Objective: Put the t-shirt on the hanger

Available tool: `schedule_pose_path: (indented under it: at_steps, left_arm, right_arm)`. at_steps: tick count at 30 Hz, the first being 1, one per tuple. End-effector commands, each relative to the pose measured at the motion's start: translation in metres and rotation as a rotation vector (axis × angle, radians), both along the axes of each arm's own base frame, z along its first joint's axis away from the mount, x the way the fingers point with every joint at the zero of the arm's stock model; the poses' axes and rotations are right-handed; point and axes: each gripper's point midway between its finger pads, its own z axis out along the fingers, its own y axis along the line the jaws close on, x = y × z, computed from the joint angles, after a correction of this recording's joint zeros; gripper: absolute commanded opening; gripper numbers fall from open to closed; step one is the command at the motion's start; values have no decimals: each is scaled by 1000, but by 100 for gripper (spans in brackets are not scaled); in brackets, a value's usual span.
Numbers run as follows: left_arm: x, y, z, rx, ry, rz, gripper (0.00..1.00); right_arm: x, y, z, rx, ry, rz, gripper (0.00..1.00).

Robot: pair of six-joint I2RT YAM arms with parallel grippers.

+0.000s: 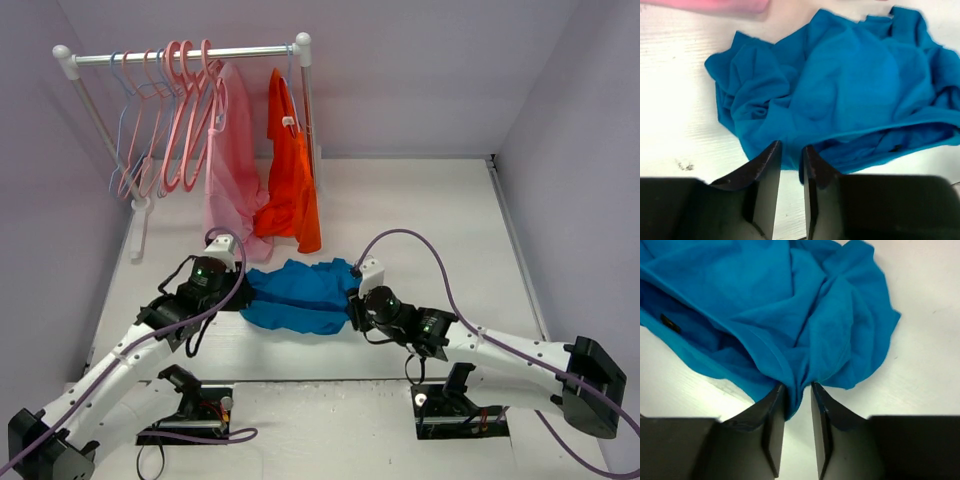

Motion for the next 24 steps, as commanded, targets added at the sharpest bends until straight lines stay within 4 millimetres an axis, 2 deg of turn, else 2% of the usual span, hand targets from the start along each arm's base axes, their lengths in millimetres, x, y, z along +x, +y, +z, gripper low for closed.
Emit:
schedule_pose_path:
  at_steps: [1, 2, 4, 7, 8, 9, 10, 11, 12, 13, 14, 16, 17, 19, 20, 23, 24]
  left_arm:
    - [13, -15, 55, -114, -131, -16, 50]
    - [10, -13, 58, -99, -126, -28, 55]
    - [11, -12, 88, -91, -160, -41, 59]
    - [15, -8, 145, -78, -238, -47, 60]
    - [14, -7, 135, -46, -203, -55, 60]
    - [18, -2, 168, -49, -261, -32, 60]
    - [22, 3, 170, 2, -244, -19, 60]
    - [24, 7, 207, -16, -308, 2, 60]
    - [27, 9, 196, 25, -274, 7, 60]
    - [33, 12, 223, 52, -309, 6, 60]
    - [37, 22, 261, 52, -386, 49, 60]
    - [53, 30, 277, 123, -408, 70, 60]
    - [62, 38, 294, 135, -438, 95, 59]
    - [87, 56, 317, 135, -464, 137, 57]
    - [91, 64, 336, 113, -504, 154, 56]
    - [121, 88, 361, 129, -551, 179, 52]
    - [132, 94, 362, 137, -550, 179, 50]
  right_arm:
    - [12, 23, 57, 190, -86, -28, 51]
    - [15, 23, 64, 186, -101, -27, 56]
    - [23, 26, 95, 179, -163, -18, 63]
    - [35, 29, 134, 148, -250, -2, 68]
    - [37, 31, 150, 176, -269, -6, 69]
    - [42, 33, 172, 174, -310, 2, 70]
    - [46, 32, 180, 165, -327, -1, 71]
    - [51, 33, 203, 175, -369, 1, 71]
    - [53, 32, 202, 170, -368, -3, 71]
    - [56, 33, 220, 174, -404, 9, 72]
    - [61, 32, 225, 162, -415, 6, 72]
    - [68, 33, 240, 159, -445, 17, 72]
    - [71, 34, 245, 156, -454, 25, 72]
    - [75, 35, 250, 147, -467, 34, 72]
    - [77, 37, 251, 144, -468, 40, 72]
    - [81, 44, 248, 117, -472, 77, 73]
    - [81, 46, 248, 115, -472, 89, 73]
